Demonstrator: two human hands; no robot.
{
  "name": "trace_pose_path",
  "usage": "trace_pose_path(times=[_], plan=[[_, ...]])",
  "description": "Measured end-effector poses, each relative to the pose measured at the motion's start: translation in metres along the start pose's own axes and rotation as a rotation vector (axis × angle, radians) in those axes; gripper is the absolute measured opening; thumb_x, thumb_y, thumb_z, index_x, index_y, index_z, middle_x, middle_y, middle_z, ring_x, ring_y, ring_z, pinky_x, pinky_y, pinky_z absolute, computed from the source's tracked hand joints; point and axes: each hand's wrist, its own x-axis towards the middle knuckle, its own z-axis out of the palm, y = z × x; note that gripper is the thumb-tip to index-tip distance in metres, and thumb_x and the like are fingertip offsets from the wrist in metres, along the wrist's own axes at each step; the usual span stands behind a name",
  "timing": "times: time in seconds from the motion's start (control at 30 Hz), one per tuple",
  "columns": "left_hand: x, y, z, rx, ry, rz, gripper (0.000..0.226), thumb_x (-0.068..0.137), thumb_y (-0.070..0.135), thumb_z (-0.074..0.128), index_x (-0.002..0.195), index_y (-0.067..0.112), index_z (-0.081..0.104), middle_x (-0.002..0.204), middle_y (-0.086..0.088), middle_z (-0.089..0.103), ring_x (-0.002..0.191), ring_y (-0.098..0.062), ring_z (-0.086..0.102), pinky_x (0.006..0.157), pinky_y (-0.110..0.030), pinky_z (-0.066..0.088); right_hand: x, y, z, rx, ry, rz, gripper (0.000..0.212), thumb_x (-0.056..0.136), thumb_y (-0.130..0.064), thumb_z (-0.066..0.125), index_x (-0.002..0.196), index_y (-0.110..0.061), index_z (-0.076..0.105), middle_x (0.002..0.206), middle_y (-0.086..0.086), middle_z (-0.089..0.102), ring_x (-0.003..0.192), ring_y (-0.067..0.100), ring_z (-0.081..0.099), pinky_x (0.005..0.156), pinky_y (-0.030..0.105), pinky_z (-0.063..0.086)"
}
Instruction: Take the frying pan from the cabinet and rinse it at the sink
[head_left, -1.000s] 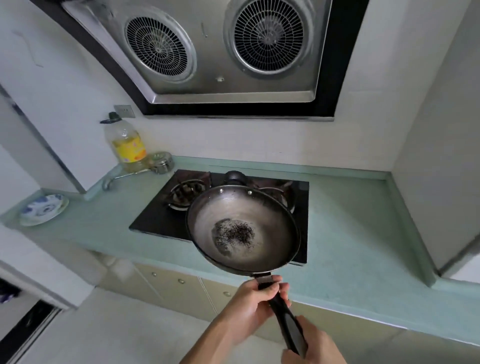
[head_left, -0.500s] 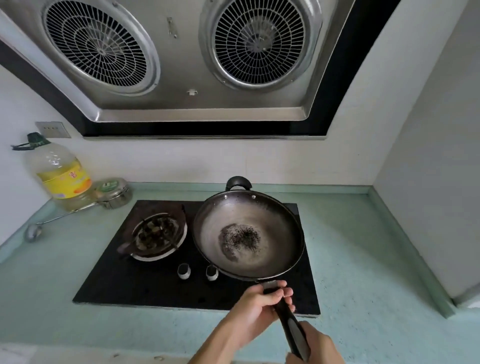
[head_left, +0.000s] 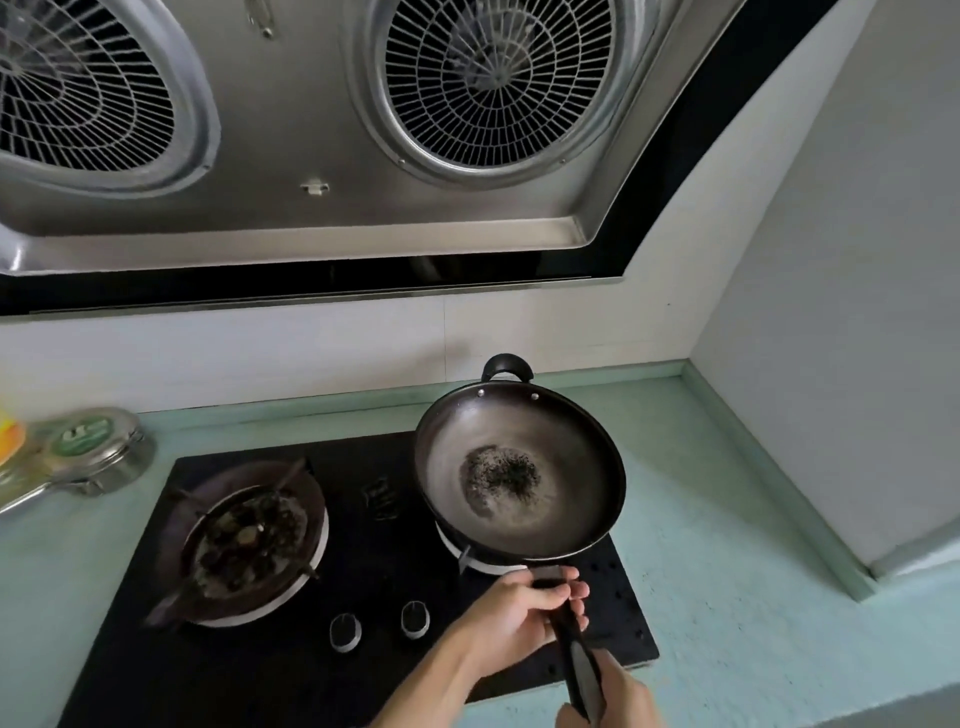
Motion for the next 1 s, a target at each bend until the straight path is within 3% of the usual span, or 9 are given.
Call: trace_pose_path(times=[0.13,0.23,0.33,0.47,0.6,0.7,0.87,0.93,1.0], plan=[[0.003,0.002,-0.013,-0.024,-0.007,-0.048,0.025,0.09,-0.014,0.05,0.113,-0.01,0.059,0.103,-0.028,0.064,0.081,-0.032,0.06,0.078,-0.043,0.054,0.006,-0.012,0.007,0.086,0.057,-0.018,0.023,0.087,-0.022,0.061,0.107,-0.029,0.053,0.089,-0.004,0.062,0.087,0.013,0.064,0.07,0.014,0.042],[0.004,0.003,-0.023,0.004,-0.036,-0.084,0.025,0.093,-0.012,0.047,0.115,-0.008,0.058,0.107,-0.028,0.064,0.088,-0.032,0.062,0.084,-0.043,0.053,0.001,-0.013,0.013,0.111,0.034,-0.028,0.019,0.082,-0.022,0.06,0.083,-0.027,0.042,0.065,-0.003,0.052,0.057,0.01,0.053,0.053,0.017,0.042],[0.005,0.003,-0.026,0.036,-0.036,-0.096,0.024,0.094,-0.01,0.048,0.116,-0.008,0.057,0.112,-0.029,0.063,0.093,-0.033,0.064,0.088,-0.043,0.054,-0.007,-0.011,0.016,0.159,0.045,-0.03,0.024,0.079,-0.022,0.061,0.075,-0.023,0.038,0.058,-0.003,0.043,0.048,0.014,0.039,0.048,0.022,0.032],[0.001,-0.001,-0.026,0.136,0.032,-0.065,0.018,0.094,-0.004,0.055,0.111,-0.007,0.059,0.109,-0.028,0.066,0.095,-0.035,0.069,0.086,-0.041,0.057,-0.014,-0.01,0.022,0.196,0.092,-0.069,0.016,0.08,-0.023,0.058,0.081,-0.016,0.043,0.063,-0.003,0.045,0.051,0.011,0.032,0.049,0.025,0.028],[-0.015,-0.009,-0.026,0.359,0.145,0.031,0.021,0.094,0.005,0.061,0.112,-0.005,0.066,0.11,-0.02,0.072,0.1,-0.031,0.071,0.085,-0.036,0.058,-0.024,-0.009,0.029,0.149,0.176,-0.088,0.015,0.09,-0.031,0.054,0.097,-0.021,0.045,0.062,-0.005,0.05,0.047,0.011,0.041,0.045,0.022,0.033],[-0.032,-0.011,-0.025,0.335,0.148,0.044,0.023,0.093,0.003,0.059,0.115,-0.002,0.066,0.11,-0.02,0.071,0.097,-0.034,0.07,0.081,-0.038,0.058,-0.041,0.0,0.039,0.128,0.259,-0.153,0.024,0.095,-0.037,0.051,0.115,-0.025,0.045,0.064,-0.009,0.054,0.047,0.008,0.045,0.047,0.02,0.035],[-0.086,-0.009,-0.025,0.314,0.146,0.063,0.025,0.095,-0.004,0.052,0.12,-0.002,0.056,0.113,-0.03,0.068,0.102,-0.039,0.07,0.084,-0.041,0.059,-0.082,0.017,0.054,0.08,0.348,-0.162,0.046,0.097,-0.042,0.049,0.139,-0.03,0.033,0.114,-0.01,0.065,0.076,0.001,0.057,0.069,0.019,0.046],[-0.112,-0.008,-0.03,0.457,0.154,0.089,0.024,0.095,-0.003,0.053,0.118,0.001,0.058,0.112,-0.028,0.069,0.103,-0.038,0.07,0.086,-0.043,0.059,-0.104,0.019,0.061,0.053,0.389,-0.143,0.057,0.097,-0.037,0.051,0.148,-0.028,0.026,0.124,-0.007,0.062,0.083,0.007,0.062,0.075,0.02,0.049],[-0.137,-0.009,-0.039,0.739,0.195,0.126,0.025,0.094,0.003,0.056,0.119,0.006,0.061,0.107,-0.019,0.073,0.097,-0.03,0.073,0.083,-0.039,0.06,-0.125,0.021,0.066,0.006,0.408,-0.13,0.051,0.098,-0.03,0.051,0.145,-0.022,0.034,0.128,-0.002,0.06,0.091,0.009,0.066,0.081,0.022,0.051]])
